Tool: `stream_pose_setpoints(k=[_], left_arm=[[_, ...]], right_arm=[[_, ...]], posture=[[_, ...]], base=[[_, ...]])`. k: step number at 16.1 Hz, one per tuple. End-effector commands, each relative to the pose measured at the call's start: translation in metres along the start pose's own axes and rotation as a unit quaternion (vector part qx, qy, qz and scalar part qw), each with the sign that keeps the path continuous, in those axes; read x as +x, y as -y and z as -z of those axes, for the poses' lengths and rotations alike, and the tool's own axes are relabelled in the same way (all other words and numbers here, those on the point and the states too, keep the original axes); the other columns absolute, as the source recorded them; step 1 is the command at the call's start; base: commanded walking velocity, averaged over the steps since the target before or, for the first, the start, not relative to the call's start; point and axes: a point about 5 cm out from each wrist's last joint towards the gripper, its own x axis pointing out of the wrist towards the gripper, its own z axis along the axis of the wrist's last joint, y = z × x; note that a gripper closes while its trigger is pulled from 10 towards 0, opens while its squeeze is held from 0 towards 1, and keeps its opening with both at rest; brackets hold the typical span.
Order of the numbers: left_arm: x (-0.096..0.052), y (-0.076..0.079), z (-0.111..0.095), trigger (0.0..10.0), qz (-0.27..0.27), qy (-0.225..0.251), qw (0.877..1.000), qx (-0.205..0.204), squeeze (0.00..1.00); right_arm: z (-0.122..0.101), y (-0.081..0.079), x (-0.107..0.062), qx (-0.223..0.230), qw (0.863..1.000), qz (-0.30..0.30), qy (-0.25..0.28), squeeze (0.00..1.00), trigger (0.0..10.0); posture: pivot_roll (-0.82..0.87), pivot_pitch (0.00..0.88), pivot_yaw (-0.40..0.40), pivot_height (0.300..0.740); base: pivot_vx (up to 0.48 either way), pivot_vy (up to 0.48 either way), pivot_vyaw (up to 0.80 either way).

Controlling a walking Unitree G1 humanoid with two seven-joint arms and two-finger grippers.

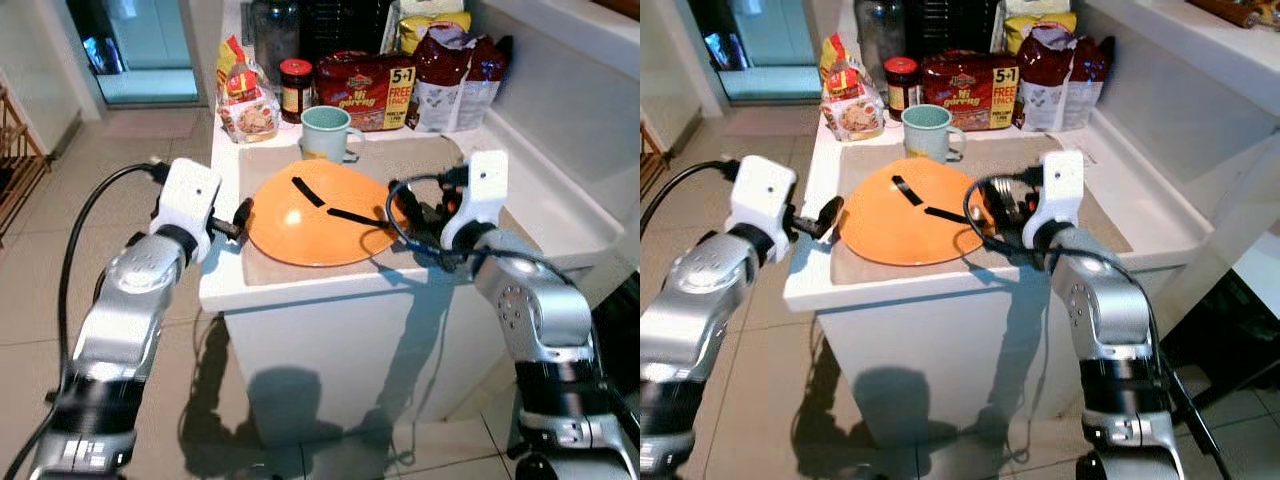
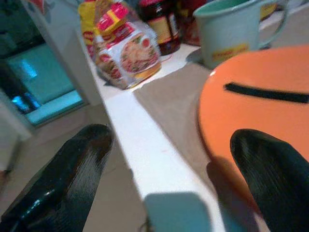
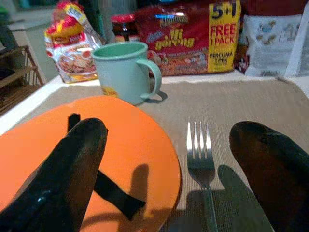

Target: Setting the table

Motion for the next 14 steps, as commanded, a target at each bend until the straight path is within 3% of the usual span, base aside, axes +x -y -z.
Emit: stream_pose_setpoints(k=[1,9,14], left_arm=[[0.003,-0.003,-0.001,10.0,-0.009,-0.001,1.000,0.008,0.00],[0.012,0.011,-0.003,10.0,0.039,0.019,0.999,-0.024,0.00],[0.011,0.026,0.010,10.0,0.094,-0.013,0.995,0.037,0.00]], right_arm=[[-0.002,0.002,0.001,0.004,1.000,-0.002,-0.001,0.00,10.0],[-0.003,0.002,0.002,0.000,1.000,-0.007,-0.005,0.00,10.0],[0.000,0.004,0.001,-0.007,1.000,-0.009,-0.012,0.00,10.0]], posture=[[0.07,0.006,-0.007,0.740],[0.06,0.000,-0.006,0.740],[0.06,0.000,-0.006,0.740]], base=[[0.000,0.000,0.00],[0.000,0.000,0.00],[0.000,0.000,0.00]])
